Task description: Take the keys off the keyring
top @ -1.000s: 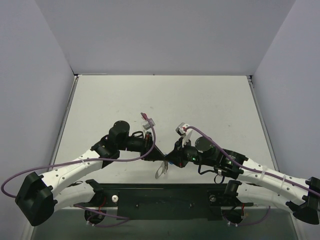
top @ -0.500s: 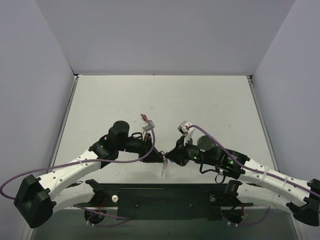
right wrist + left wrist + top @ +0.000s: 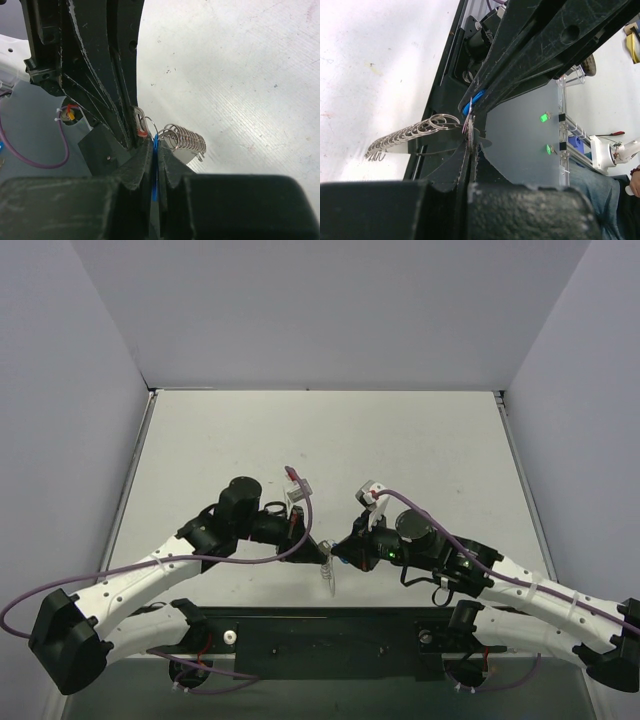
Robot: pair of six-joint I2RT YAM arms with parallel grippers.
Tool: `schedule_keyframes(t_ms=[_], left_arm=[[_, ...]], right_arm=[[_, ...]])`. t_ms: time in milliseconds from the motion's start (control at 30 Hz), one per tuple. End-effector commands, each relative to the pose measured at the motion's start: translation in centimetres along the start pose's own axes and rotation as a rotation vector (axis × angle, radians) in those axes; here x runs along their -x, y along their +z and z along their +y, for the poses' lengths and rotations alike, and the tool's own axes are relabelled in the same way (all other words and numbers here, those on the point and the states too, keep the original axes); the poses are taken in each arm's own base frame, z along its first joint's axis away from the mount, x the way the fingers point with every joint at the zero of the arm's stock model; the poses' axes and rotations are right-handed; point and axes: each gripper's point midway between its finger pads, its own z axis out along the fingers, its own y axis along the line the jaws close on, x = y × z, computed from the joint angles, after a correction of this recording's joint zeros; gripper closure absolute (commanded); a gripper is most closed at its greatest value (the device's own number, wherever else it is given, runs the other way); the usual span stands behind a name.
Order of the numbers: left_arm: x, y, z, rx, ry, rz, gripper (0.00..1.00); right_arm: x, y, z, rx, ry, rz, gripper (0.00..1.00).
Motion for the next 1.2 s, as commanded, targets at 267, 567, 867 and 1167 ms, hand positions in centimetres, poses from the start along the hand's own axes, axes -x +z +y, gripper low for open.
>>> schedule_keyframes(t_ms=[267,567,867,1167], left_arm=[[1.1,-0.3,-0.8,0.012,0.013,0.055,1.0],[0.2,-0.7,-0.6,0.031,0.001,0.098,1.0],[0.2,-0.8,-1.0,0.023,-0.011,0.073,1.0],[1.9,-0.6,-1.3,0.029,-0.048,0.008,1.0]], right_arm=[[-0.1,-0.8,1.3,-0.074,-0.253,0.136,1.0],[0.4,-1.0,0.9,-0.116,-0.295,0.147,1.0],[0.4,-1.2,1.2,-0.117,-0.332,0.174,1.0],[-0.4,-0.8,1.6,-0.121,-0.389,0.222,1.0]])
